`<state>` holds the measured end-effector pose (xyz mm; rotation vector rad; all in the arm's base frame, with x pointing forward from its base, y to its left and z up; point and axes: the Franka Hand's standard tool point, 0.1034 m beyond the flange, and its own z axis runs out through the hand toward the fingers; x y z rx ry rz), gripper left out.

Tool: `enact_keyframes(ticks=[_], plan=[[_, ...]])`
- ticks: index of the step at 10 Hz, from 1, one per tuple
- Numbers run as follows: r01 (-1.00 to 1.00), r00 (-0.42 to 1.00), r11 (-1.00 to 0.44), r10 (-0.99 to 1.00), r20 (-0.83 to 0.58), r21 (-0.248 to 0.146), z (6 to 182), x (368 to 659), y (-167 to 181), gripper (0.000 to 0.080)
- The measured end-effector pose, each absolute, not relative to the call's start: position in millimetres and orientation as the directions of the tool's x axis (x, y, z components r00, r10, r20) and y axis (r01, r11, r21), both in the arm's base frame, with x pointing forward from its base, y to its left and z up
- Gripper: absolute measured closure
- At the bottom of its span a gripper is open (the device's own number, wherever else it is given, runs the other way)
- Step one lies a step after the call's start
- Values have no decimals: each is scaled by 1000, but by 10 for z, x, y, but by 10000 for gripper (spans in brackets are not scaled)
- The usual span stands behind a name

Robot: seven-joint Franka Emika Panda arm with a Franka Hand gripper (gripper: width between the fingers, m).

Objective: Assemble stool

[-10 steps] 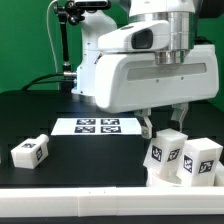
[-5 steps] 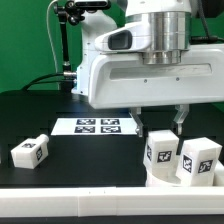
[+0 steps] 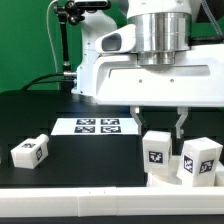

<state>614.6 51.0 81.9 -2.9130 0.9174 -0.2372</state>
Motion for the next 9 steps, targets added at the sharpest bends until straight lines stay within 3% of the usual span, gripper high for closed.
enact_keyframes(ticks=[5,9], plan=[[-831,527,-527,-848,52,-176,820,6141,513,455],[-943,277,-269,-961,-16,-193,823,6144,515,455]])
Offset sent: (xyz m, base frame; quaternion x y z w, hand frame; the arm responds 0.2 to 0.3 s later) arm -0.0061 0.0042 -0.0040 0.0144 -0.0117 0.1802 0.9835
